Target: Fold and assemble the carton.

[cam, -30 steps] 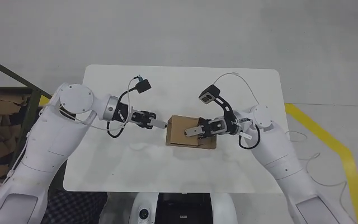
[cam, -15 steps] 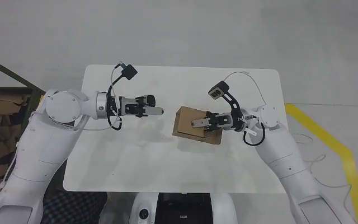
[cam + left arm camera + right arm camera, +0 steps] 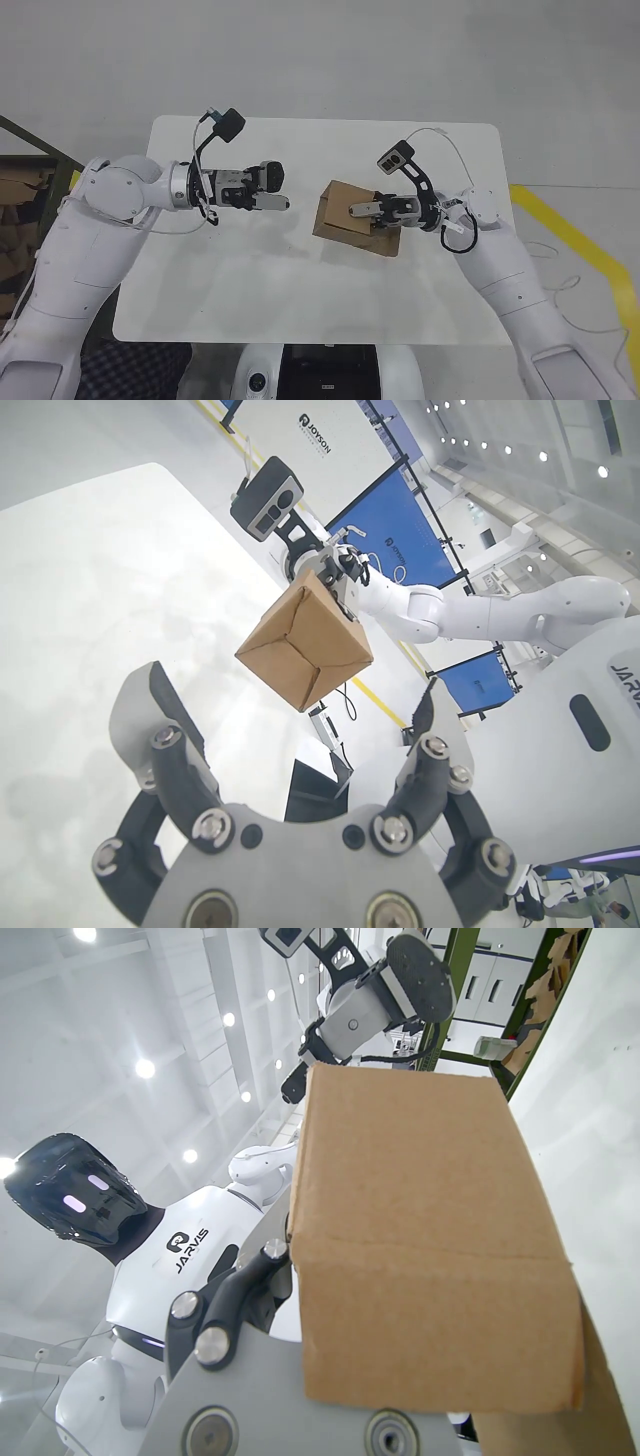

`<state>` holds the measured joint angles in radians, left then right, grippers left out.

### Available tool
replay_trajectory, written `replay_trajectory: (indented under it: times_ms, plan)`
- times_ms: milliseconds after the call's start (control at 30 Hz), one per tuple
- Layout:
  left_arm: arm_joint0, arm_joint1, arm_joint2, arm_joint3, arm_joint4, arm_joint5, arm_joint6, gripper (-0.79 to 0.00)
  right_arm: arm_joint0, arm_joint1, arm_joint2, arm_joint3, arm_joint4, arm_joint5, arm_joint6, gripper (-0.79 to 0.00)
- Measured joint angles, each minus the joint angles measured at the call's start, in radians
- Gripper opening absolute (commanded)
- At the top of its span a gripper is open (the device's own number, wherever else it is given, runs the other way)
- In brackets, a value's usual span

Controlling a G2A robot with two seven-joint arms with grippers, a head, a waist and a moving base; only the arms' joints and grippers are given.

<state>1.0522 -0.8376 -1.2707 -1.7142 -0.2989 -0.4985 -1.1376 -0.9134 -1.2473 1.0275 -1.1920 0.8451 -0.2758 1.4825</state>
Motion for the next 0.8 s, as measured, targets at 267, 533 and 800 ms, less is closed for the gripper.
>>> replay_trajectory:
  times_ms: [267, 533, 800]
  plan:
    - [0.000, 0.000, 0.000, 0.000, 0.000, 0.000, 0.000, 0.000, 0.000, 0.000, 0.000, 0.000, 0.000, 0.000, 0.000, -0.785]
    - [0.029, -0.008, -0.016, 0.007, 0.209, -0.298, 0.184, 0.000, 0.000, 0.000, 0.000, 0.000, 0.000, 0.000, 0.000, -0.785]
    - [0.000, -0.016, 0.099, 0.080, 0.274, -0.516, 0.334, 0.000, 0.000, 0.000, 0.000, 0.000, 0.000, 0.000, 0.000, -0.785]
